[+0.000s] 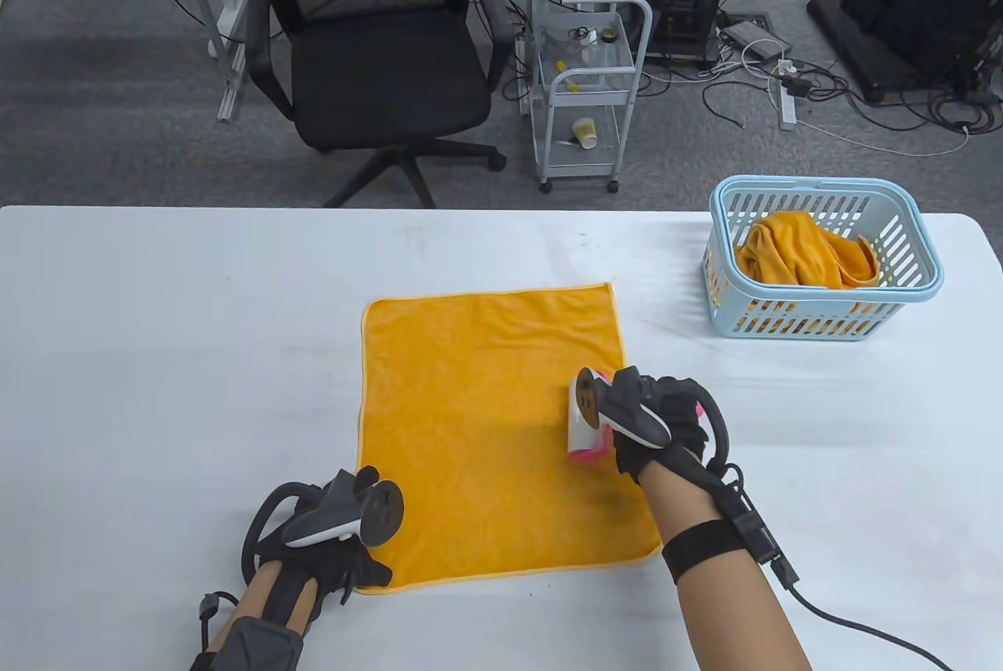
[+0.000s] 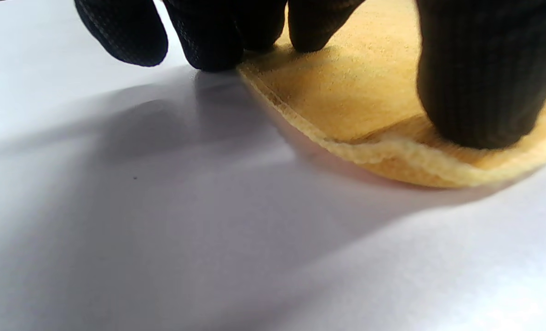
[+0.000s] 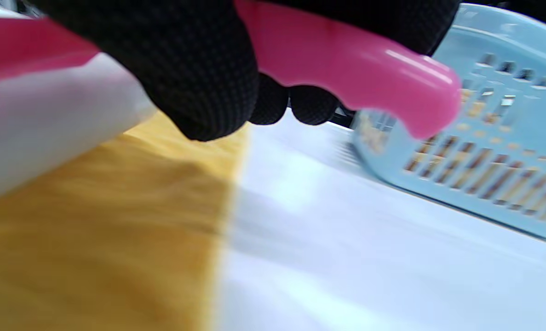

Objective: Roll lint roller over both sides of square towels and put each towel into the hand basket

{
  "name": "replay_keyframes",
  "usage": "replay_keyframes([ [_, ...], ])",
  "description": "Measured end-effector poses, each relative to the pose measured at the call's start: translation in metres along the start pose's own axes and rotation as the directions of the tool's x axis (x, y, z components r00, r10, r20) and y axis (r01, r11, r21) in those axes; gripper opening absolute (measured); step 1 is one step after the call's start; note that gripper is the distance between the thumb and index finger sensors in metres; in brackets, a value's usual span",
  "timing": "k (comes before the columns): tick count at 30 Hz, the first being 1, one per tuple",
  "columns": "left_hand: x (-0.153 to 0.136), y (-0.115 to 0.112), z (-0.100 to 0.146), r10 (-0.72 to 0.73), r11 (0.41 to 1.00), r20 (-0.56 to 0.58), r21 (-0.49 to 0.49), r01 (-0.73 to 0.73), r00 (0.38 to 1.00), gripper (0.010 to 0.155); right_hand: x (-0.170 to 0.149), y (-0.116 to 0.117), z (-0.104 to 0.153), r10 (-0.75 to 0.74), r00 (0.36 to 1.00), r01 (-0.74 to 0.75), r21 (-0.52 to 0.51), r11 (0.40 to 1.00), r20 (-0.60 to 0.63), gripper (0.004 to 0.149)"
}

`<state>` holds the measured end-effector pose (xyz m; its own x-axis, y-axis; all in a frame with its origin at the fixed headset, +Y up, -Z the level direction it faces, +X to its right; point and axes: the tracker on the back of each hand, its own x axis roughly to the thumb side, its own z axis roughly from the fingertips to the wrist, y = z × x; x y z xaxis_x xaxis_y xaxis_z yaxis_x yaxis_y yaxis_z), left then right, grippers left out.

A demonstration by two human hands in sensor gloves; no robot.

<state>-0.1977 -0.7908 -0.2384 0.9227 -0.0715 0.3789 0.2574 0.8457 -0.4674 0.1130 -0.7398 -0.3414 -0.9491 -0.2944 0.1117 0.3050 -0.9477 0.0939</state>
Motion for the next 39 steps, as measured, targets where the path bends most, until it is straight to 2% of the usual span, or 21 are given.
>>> replay_keyframes([
  [4, 0.000, 0.000, 0.000, 0.001, 1.000, 0.001, 0.000, -0.001, 1.000, 0.098, 0.057, -0.014, 0.019, -0.099, 0.975, 0.106, -0.025, 0.994, 0.198, 0.061],
  [7, 0.000, 0.000, 0.000, 0.004, 1.000, 0.002, 0.000, -0.004, 1.000, 0.098, 0.087, -0.018, 0.026, -0.094, 0.958, 0.107, -0.037, 0.994, 0.271, 0.062],
  [10, 0.000, 0.000, 0.000, 0.001, 1.000, 0.002, 0.000, -0.001, 1.000, 0.098, 0.109, -0.011, 0.028, -0.070, 0.952, 0.082, -0.026, 0.996, 0.300, 0.062],
  [12, 0.000, 0.000, 0.000, 0.003, 1.000, 0.003, 0.000, -0.003, 1.000, 0.098, 0.111, -0.005, 0.025, -0.039, 0.956, 0.049, -0.028, 0.998, 0.290, 0.062],
  [15, 0.000, 0.000, 0.000, 0.004, 1.000, 0.004, 0.000, -0.004, 1.000, 0.098, 0.096, 0.001, 0.021, -0.077, 0.966, 0.081, -0.006, 0.997, 0.246, 0.061],
  [22, 0.000, 0.000, 0.000, -0.003, 1.000, 0.003, -0.002, 0.003, 1.000, 0.098, 0.021, 0.011, 0.015, 0.042, 0.998, -0.044, 0.027, 0.999, 0.056, 0.058],
  [27, 0.001, 0.000, 0.000, -0.004, 1.000, 0.001, -0.002, 0.004, 1.000, 0.098, -0.013, 0.018, 0.021, 0.058, 0.998, -0.058, 0.045, 0.997, -0.006, 0.056],
  [30, 0.001, 0.000, 0.000, -0.001, 1.000, 0.000, -0.002, 0.001, 1.000, 0.098, -0.004, 0.014, 0.032, -0.013, 0.999, 0.013, -0.009, 1.000, 0.047, 0.057],
  [33, 0.001, 0.000, 0.000, 0.002, 1.000, -0.001, -0.002, -0.002, 1.000, 0.098, 0.026, 0.004, 0.048, -0.063, 0.982, 0.074, -0.054, 0.996, 0.176, 0.058],
  [37, 0.000, 0.000, 0.000, 0.004, 1.000, -0.002, -0.002, -0.004, 1.000, 0.098, 0.070, -0.006, 0.072, -0.077, 0.930, 0.102, -0.051, 0.993, 0.360, 0.060],
  [39, 0.000, 0.000, 0.000, 0.006, 1.000, -0.002, -0.002, -0.006, 1.000, 0.098, 0.084, -0.008, 0.080, -0.068, 0.912, 0.102, -0.061, 0.993, 0.405, 0.061],
])
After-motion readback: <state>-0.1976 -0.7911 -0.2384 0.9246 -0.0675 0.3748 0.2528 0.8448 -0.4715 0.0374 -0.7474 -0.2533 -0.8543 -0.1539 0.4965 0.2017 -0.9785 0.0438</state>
